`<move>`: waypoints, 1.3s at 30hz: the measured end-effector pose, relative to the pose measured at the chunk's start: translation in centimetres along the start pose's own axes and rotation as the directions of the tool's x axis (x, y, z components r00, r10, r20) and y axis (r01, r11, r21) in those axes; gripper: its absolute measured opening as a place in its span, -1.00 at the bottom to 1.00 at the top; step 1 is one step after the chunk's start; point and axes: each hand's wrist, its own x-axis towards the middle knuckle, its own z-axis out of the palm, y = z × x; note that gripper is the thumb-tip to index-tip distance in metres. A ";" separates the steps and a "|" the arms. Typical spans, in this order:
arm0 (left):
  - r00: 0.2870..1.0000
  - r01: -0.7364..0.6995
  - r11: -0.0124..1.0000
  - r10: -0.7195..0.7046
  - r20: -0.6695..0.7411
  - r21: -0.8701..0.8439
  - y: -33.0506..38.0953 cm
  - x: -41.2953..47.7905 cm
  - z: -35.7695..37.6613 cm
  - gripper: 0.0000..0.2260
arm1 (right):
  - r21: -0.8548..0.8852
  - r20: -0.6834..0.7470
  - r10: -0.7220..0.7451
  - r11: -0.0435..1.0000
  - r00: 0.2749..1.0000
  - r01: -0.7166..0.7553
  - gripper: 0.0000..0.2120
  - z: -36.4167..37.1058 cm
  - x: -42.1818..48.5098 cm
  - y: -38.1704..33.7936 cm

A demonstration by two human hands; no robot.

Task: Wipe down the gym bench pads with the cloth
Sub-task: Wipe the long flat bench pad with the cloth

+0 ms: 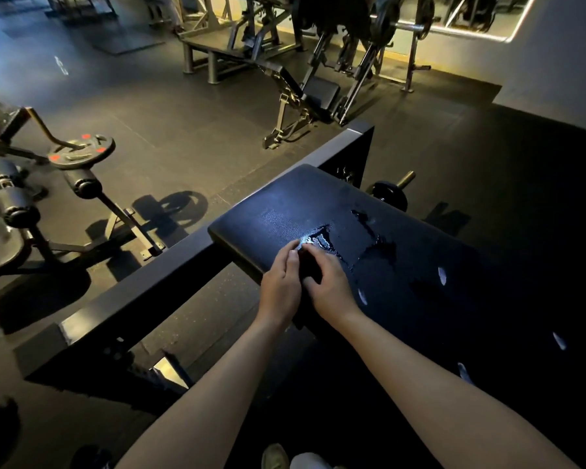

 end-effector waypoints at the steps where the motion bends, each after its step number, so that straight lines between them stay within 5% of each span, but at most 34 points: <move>1: 1.000 -0.026 0.999 0.027 -0.005 0.040 -0.4 0.3 -0.5 -0.69 | -0.035 -0.026 -0.008 0.999 1.000 0.007 -0.44 0.2 0.4 -0.4; 6: 0.991 -0.113 0.873 0.062 0.121 0.475 -3.5 1.8 -2.6 -0.63 | -0.231 -0.250 -0.047 0.973 0.967 -0.013 -0.50 -1.2 4.4 0.2; 11: 0.982 -0.186 0.841 0.143 0.123 0.508 -4.7 1.6 -2.9 -0.65 | -0.549 -0.020 0.044 0.834 0.999 -0.047 -0.51 -0.9 5.9 2.1; 15: 0.984 -0.178 0.842 0.160 0.079 0.510 -4.7 1.7 -2.6 -0.66 | -0.539 0.086 -0.236 0.806 0.968 0.245 -0.78 0.4 5.0 1.8; 19: 0.990 -0.119 0.866 0.141 -0.010 0.485 -4.5 1.5 -1.2 -0.63 | -0.463 0.169 -0.331 0.805 0.928 0.371 -0.77 0.4 4.2 2.3; 24: 0.986 -0.093 0.830 0.152 -0.064 0.550 -5.1 1.3 -0.3 -0.54 | -0.425 0.072 -0.341 0.840 0.937 0.338 -0.78 -2.0 7.4 3.4; 29: 0.987 -0.092 0.838 0.148 -0.061 0.538 -4.9 1.1 -0.9 -0.65 | -0.583 0.165 -0.089 0.795 0.982 0.170 -0.53 -3.0 10.5 4.2; 39: 0.983 -0.088 0.843 0.160 -0.091 0.531 -4.6 -1.4 0.8 -0.61 | -0.384 0.339 -0.368 0.786 0.866 0.484 -0.61 -0.7 3.4 4.3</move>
